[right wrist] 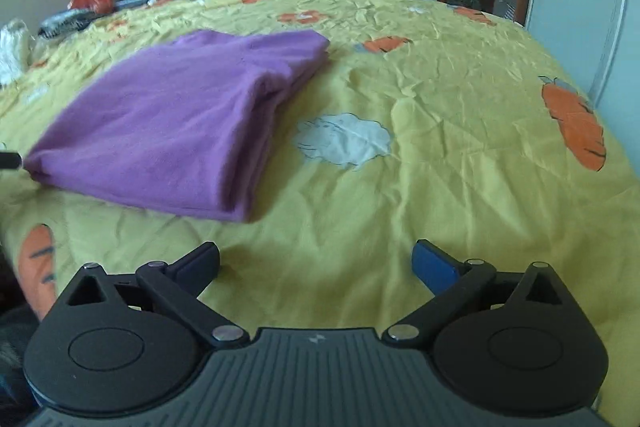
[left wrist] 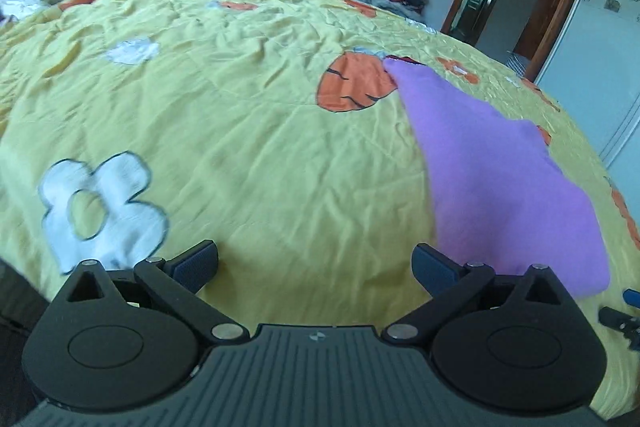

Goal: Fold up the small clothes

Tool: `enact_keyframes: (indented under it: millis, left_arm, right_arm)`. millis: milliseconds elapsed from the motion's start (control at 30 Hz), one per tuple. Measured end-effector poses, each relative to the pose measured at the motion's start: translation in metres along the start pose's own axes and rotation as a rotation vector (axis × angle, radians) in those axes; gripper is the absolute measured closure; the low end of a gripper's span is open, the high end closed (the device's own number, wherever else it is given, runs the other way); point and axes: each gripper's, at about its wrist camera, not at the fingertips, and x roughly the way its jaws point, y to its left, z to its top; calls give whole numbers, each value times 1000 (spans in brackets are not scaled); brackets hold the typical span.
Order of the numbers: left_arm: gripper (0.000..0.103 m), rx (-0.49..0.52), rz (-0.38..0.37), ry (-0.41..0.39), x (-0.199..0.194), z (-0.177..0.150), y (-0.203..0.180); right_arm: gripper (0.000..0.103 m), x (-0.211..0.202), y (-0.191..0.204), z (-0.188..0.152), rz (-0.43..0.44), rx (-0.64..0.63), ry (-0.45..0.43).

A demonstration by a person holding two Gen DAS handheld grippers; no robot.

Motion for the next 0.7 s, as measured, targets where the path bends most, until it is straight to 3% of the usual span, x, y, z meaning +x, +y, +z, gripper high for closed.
enact_keyframes:
  millis: [100,267,500,700]
  left_arm:
    - [0,49,-39,27,-4,-8,-19]
    - [0,148,-86,77,-5,-26,-66]
    - [0,219,16,129,5,-35,-100]
    - [0,257,36,145,11,-36,-116]
  right_arm:
    - [0,6,16,-5,-49,11,-37]
    - [0,10,40,7,-71,23,27]
    - [0,19,49,24,-76,35,142]
    - [0,23,49,29,-73,38,182]
